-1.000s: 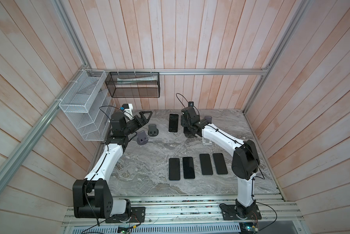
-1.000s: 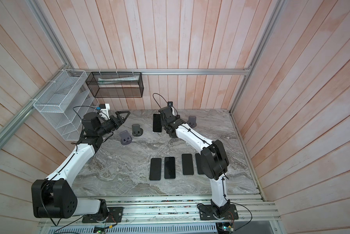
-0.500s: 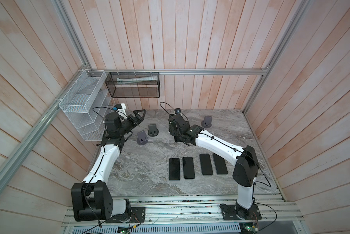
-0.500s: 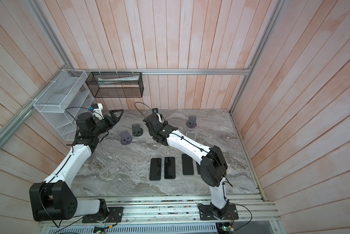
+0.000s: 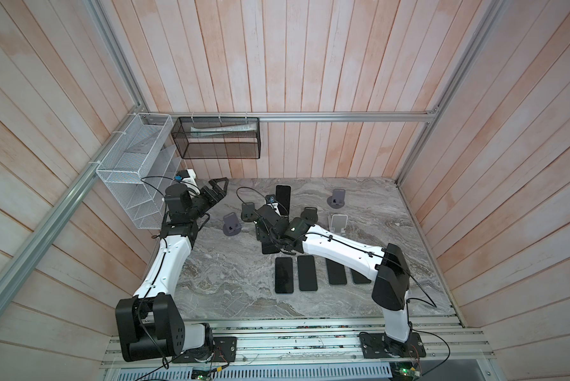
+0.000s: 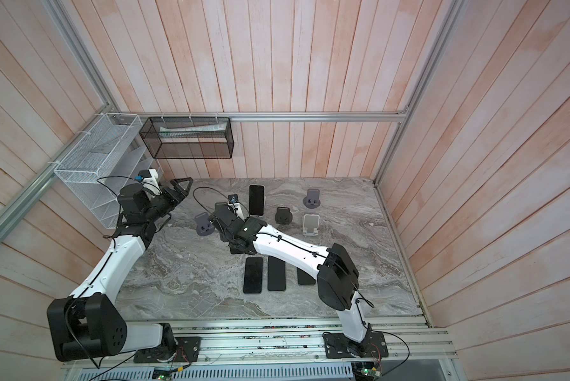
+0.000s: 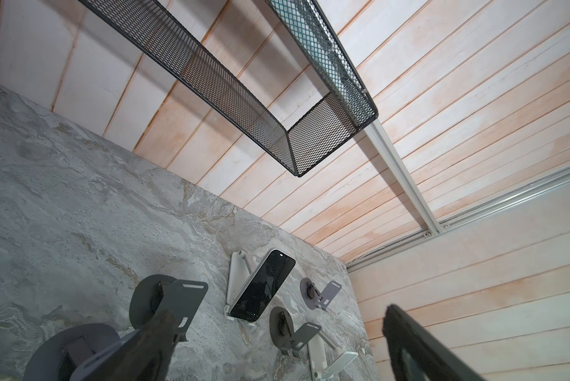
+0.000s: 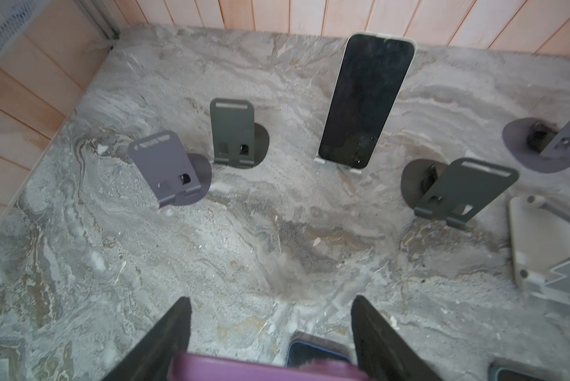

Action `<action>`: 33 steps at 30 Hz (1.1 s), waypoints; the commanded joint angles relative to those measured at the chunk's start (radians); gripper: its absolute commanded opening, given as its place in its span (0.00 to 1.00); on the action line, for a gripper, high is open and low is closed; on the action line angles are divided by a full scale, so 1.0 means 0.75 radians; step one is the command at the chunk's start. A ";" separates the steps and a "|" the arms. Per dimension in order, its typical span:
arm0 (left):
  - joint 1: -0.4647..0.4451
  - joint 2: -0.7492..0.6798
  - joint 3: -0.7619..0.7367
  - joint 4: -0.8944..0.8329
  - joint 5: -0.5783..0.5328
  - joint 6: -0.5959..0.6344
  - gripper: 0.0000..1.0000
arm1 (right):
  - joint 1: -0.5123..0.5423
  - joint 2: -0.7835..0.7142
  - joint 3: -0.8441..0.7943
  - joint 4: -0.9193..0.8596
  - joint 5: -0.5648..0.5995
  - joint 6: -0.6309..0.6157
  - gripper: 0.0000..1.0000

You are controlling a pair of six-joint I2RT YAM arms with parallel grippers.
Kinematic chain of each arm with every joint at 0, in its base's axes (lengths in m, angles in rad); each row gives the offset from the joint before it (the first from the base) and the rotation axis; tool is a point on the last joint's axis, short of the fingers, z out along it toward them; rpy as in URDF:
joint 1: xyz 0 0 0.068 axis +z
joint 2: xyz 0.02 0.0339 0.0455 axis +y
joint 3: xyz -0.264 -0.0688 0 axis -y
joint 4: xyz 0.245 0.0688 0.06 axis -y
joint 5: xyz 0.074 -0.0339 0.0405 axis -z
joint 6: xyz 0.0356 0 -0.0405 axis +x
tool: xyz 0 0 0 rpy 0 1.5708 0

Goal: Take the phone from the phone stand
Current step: 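Carry the purple phone toward the robot over the flat phones, then lower the purple phone flat beside the black phones and open the right gripper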

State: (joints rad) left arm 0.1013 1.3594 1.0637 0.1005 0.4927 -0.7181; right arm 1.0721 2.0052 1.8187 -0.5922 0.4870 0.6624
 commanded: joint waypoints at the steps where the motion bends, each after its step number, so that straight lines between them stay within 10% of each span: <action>1: 0.018 -0.026 -0.023 0.014 0.006 0.007 0.99 | 0.039 0.044 0.060 -0.020 -0.069 0.103 0.60; 13: 0.055 -0.030 -0.039 0.053 0.039 -0.030 0.97 | 0.088 0.238 0.111 -0.052 -0.298 0.183 0.60; 33: 0.099 0.028 -0.061 0.126 0.121 -0.118 0.95 | 0.075 0.425 0.105 -0.064 -0.212 0.292 0.61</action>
State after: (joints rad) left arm 0.1677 1.3670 1.0302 0.1589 0.5621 -0.7933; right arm 1.1252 2.3138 1.8961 -0.6155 0.2729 0.8494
